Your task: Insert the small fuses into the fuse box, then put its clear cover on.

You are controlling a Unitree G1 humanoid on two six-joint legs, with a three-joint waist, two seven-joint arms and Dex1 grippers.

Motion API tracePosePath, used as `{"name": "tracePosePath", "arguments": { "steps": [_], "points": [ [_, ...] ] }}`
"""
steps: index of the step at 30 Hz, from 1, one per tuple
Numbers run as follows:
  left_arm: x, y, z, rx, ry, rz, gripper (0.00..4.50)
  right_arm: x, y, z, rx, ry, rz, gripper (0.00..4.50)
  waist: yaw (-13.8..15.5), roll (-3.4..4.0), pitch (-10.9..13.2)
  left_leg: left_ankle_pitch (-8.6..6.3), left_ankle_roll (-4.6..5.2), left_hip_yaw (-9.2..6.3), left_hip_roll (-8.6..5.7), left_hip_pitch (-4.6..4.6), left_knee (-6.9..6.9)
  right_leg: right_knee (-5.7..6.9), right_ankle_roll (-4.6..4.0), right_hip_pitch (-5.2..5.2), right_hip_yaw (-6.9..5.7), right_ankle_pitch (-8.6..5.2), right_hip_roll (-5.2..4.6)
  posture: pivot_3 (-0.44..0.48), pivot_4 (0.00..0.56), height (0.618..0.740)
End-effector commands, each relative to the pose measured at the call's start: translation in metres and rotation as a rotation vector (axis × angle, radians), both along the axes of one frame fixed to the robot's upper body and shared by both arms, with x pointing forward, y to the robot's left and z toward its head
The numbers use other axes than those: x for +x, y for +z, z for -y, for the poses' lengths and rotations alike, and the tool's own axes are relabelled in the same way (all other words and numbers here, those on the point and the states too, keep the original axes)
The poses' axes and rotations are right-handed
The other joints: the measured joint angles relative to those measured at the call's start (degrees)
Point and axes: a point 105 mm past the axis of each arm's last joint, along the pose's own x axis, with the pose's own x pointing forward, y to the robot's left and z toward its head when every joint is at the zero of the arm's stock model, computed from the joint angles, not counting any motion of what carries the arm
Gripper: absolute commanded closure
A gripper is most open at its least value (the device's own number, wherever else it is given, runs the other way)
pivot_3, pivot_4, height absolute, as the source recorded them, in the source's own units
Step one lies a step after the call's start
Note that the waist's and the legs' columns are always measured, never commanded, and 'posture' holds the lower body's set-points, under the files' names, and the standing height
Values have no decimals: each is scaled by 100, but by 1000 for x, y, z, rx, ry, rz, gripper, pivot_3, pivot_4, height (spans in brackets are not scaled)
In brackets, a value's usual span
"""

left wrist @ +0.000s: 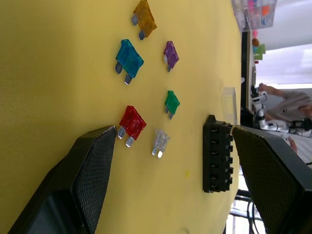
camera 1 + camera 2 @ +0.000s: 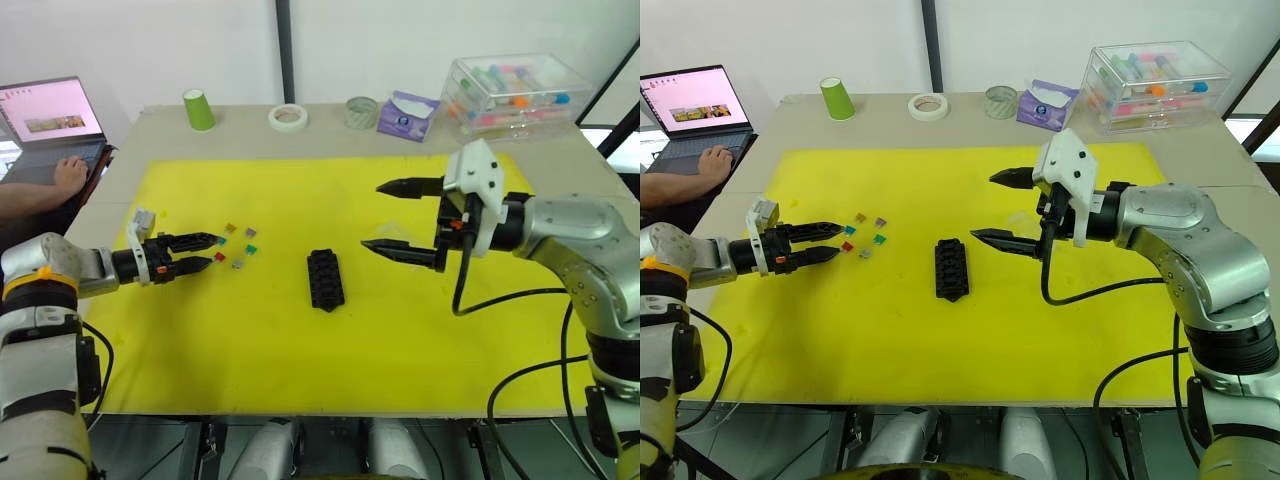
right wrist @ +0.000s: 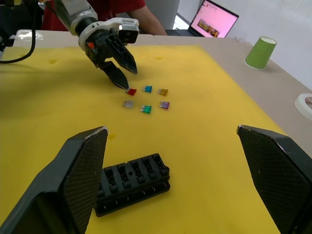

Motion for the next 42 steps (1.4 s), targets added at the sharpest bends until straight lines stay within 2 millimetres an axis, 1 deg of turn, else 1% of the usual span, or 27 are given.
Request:
{"name": "tracePosePath", "arguments": {
  "steps": [1, 12, 15, 17, 33, 36, 37, 41, 42],
  "points": [
    [2, 1, 4, 9, -19, 6, 523, -5, 17, 0, 7, 6, 65, 0, 2, 0, 0, 0, 0, 0, 0, 0, 0, 0, 0, 0, 0, 0, 0, 0, 150, 740],
    [9, -1, 13, 22, -53, 22, 523, -5, 19, 0, 27, 0, 59, 0, 24, -1, -1, 0, 0, -1, -4, 0, 3, 2, 0, 3, -2, 0, -1, 0, 150, 740],
    [10, -3, 12, 39, -55, 17, 1170, -6, 19, 0, 28, -2, 58, 0, 21, -1, -1, 0, 0, -1, -4, 0, 3, 2, 0, 3, -3, 0, -1, 0, 150, 740],
    [9, -7, 9, 62, -48, 8, 1816, -5, 19, 0, 31, -4, 60, 0, 15, -1, 0, 0, 0, -1, -4, 0, 3, 2, 0, 3, -3, 0, 0, 0, 150, 740],
    [12, -13, 1, 93, -14, 18, 1816, -5, 22, -4, 56, 6, 60, 0, 10, -2, -1, 0, 0, -1, -3, 0, 3, 4, 0, 2, -3, 0, 0, 0, 150, 740],
    [12, -14, 0, 99, -13, 15, 2471, -6, 22, -5, 58, 10, 60, 0, 6, -2, 0, 0, 0, -1, -3, 0, 3, 4, 0, 1, -3, 0, 0, 0, 150, 740],
    [12, -15, 0, 100, -15, 12, 2772, -6, 22, -5, 57, 10, 61, 0, 5, -2, 0, 0, 0, -1, -3, 0, 3, 4, 0, 1, -3, 0, 1, 0, 150, 740],
    [11, -15, -1, 104, -14, 6, 4250, -6, 22, -6, 60, 12, 60, 0, -1, -2, 0, 0, 0, -1, -3, 0, 3, 4, 0, 1, -3, 0, 0, 0, 150, 740],
    [10, -16, -1, 104, -13, 5, 4478, -6, 22, -6, 61, 13, 59, 0, -4, -2, 0, 0, 0, -1, -3, 0, 3, 4, 0, 1, -3, 0, 1, 0, 150, 740]
  ]
}}
